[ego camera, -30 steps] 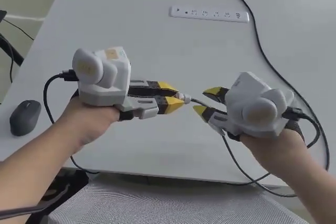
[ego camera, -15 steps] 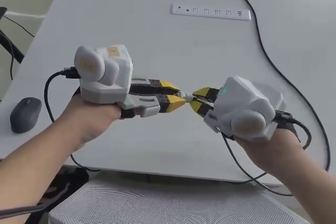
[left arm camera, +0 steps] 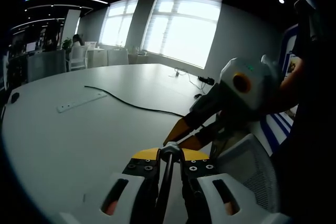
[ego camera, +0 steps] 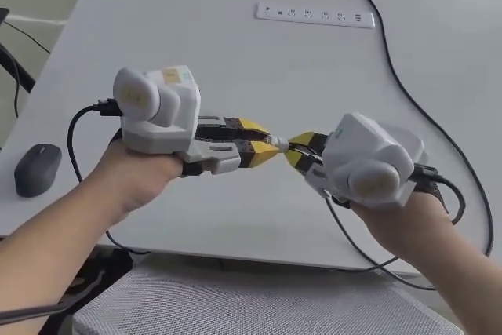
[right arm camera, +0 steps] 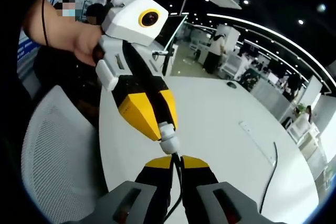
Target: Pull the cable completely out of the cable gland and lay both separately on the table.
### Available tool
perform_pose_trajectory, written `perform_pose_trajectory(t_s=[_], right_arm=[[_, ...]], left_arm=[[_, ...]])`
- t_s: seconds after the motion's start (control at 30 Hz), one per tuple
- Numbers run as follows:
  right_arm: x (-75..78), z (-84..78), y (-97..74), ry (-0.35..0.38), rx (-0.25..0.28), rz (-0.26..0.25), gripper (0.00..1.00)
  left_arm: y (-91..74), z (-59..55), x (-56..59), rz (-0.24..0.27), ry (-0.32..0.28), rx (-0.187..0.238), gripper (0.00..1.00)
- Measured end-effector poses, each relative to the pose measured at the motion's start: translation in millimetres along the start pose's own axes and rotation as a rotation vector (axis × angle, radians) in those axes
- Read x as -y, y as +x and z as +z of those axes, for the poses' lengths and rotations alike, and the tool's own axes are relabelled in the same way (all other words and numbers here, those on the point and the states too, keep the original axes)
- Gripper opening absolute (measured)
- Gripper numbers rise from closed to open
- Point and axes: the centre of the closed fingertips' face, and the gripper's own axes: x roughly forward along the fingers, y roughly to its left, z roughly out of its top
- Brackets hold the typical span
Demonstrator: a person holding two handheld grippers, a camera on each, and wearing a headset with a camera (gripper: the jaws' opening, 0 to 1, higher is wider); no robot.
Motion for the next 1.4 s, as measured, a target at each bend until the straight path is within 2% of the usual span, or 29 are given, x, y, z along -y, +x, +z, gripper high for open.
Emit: perform_pose_trajectory(t_s=[0.23, 0.63, 0.8, 1.17, 1.4], right_arm=[[4.4, -12.1, 0.7, 0.055, -0.028, -0.005, 0.00], [8.1, -47.4, -2.9, 0.183, -0.109, -0.012, 0.00], [12.3, -58.8, -6.0, 0.248, -0.124, -0.019, 0.00], [14.5, -68.5, -7.5, 0.358, -0.135, -0.018, 0.00], [15.4, -76.1, -10.5, 0.379, -0.160, -0.021, 0.00]], left_arm=[[-1.0, 0.2, -0.4, 0.001, -0.004, 0.004, 0.15], [-2.6, 0.3, 0.5, 0.000, -0.008, 0.010, 0.15], [-3.4, 1.2, 0.4, 0.001, -0.010, 0.014, 0.15], [-2.6, 2.2, 1.2, 0.000, -0.016, 0.021, 0.15], [-5.2, 3.2, -1.1, 0.004, -0.018, 0.025, 0.15]])
